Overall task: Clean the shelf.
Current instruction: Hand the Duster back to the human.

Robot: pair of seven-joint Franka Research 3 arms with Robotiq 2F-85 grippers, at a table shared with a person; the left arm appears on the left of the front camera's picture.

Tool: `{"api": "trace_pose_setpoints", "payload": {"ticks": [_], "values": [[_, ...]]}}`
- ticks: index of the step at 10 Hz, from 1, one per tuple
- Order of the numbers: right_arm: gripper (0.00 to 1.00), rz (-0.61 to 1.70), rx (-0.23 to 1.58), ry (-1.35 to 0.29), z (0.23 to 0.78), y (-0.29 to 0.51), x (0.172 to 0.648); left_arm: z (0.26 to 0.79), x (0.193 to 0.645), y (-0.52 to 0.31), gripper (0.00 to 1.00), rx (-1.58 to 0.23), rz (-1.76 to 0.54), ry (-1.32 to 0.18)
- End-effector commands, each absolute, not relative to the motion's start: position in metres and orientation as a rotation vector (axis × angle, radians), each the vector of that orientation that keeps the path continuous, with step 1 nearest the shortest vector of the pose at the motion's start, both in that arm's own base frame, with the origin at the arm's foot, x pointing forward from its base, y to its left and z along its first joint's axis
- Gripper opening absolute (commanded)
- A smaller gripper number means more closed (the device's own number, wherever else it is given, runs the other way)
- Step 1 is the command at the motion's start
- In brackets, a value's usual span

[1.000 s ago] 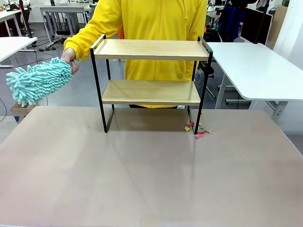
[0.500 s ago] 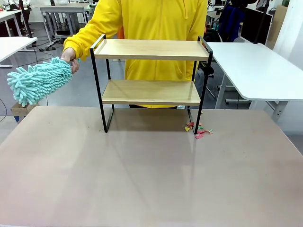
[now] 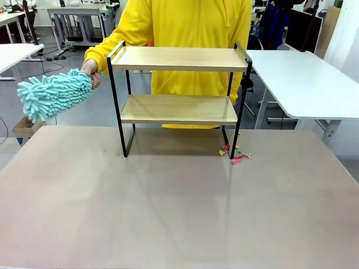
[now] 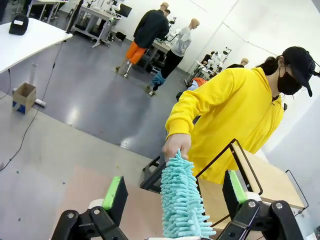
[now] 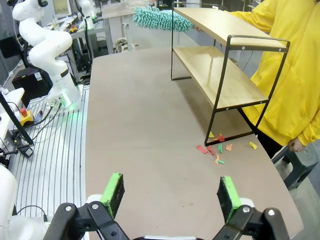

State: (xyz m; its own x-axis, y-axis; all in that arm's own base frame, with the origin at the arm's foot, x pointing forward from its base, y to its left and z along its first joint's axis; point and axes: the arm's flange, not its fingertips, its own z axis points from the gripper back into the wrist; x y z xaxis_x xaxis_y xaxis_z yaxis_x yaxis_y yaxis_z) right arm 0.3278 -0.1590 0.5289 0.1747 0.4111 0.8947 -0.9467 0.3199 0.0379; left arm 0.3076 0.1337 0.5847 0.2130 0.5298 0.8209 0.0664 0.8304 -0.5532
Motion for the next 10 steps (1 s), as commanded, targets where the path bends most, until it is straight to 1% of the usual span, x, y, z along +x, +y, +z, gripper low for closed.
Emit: {"api": "trace_pose_setpoints", "payload": {"ticks": [1, 10], "values": [[1.00, 1.092, 0.720, -0.960, 0.5309, -0.1586, 0.3273, 0.5865, 0.3046, 0.1286, 1.00, -0.524, 0.365, -1.313], [1.00, 1.092, 0.720, -0.960, 0.5309, -0.1586, 0.3273, 0.5865, 0.3046, 0.1286, 1.00, -0.524, 0.365, -1.313]]}}
